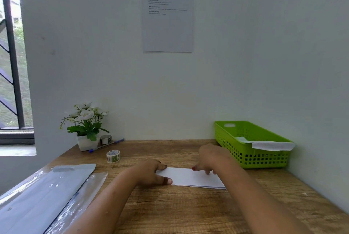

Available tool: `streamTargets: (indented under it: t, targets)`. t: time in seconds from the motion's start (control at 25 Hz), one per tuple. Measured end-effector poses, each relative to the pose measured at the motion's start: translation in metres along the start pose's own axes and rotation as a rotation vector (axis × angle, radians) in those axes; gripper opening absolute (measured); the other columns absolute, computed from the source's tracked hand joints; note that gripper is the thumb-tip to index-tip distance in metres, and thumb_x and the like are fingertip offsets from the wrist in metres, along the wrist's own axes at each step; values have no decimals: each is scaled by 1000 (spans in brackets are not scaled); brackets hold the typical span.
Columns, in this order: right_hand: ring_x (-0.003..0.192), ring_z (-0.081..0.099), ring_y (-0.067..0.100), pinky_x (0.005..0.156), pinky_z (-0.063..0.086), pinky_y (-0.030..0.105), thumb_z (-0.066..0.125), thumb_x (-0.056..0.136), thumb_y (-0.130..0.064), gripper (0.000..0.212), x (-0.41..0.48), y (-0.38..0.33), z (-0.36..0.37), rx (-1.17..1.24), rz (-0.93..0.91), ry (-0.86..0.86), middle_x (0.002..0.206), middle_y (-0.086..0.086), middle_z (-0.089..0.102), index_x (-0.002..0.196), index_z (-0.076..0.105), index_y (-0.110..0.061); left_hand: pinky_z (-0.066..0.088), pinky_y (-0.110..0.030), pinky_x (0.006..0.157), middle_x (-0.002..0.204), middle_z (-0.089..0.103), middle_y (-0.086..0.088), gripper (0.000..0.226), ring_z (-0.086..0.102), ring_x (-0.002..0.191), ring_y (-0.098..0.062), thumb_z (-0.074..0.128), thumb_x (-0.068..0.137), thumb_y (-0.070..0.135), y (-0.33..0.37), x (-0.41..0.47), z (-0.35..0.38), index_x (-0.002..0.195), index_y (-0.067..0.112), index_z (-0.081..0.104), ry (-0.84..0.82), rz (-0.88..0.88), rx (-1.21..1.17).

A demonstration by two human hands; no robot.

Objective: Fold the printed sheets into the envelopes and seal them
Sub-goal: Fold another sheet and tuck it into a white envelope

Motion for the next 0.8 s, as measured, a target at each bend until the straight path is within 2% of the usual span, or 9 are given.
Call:
streamTargets:
  t: [0.08, 0.24, 0.8]
  targets:
    - [102, 64, 19, 86, 49, 33, 61, 85, -53, 43, -1, -1, -2, -49, 6, 57, 111, -2, 70, 102, 68, -15, 24, -40, 116, 153, 30, 1, 76, 29, 139, -20, 54, 84, 60, -1, 0, 0, 146, 23, 33, 8, -9, -18]
    - [111, 60, 22, 83, 47, 32, 59, 87, -53, 47, -3, -6, 0, -86, -9, 85, 120, 1, 65, 113, 64, -14, 26, -36, 114, 152, 33, 0, 76, 32, 137, -20, 56, 83, 59, -1, 0, -1, 146, 22, 34, 25, -19, -40]
    - [114, 58, 24, 85, 46, 33, 59, 88, -47, 44, 2, -11, 1, -88, -73, 177, 126, 5, 60, 116, 62, -13, 28, -36, 113, 150, 35, 2, 77, 34, 136, -19, 56, 82, 61, -1, -1, -3, 145, 22, 35, 39, -27, -33]
Point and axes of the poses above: each hand's wrist, its own x-axis towards the middle knuckle, its own z-axis out of the palm, y = z × x, the point moved 6 cm from there along x, towards the middle knuckle
